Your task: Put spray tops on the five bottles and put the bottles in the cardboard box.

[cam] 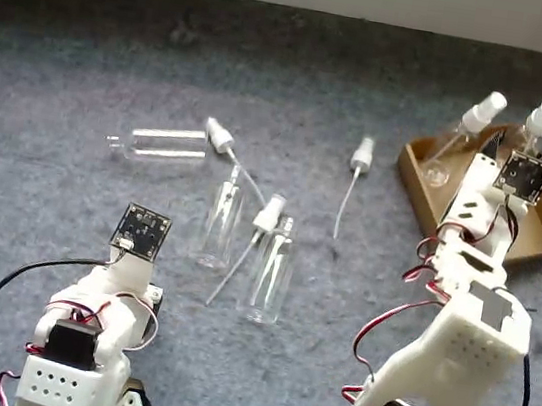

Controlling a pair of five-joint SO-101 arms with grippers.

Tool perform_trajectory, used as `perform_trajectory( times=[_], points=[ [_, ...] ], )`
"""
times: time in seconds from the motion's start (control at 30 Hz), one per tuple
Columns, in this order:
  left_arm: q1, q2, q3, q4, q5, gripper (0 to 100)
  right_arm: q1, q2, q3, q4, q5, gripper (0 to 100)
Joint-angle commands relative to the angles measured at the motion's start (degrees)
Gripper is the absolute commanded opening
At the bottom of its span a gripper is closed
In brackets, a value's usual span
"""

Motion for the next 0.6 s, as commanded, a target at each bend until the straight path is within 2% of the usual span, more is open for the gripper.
perform_trajectory(
  times=[0.0,0.57],
  points=[
    [0.9,-0.4,1.3,0.2,-0.4,1,-0.3,0.5,-4.9,-1.5,-0.6,13.0],
    [0.9,-0.4,1.3,0.2,-0.4,1,-0.6,9.4,-13.5,-1.4,-0.5,13.2]
  ],
)
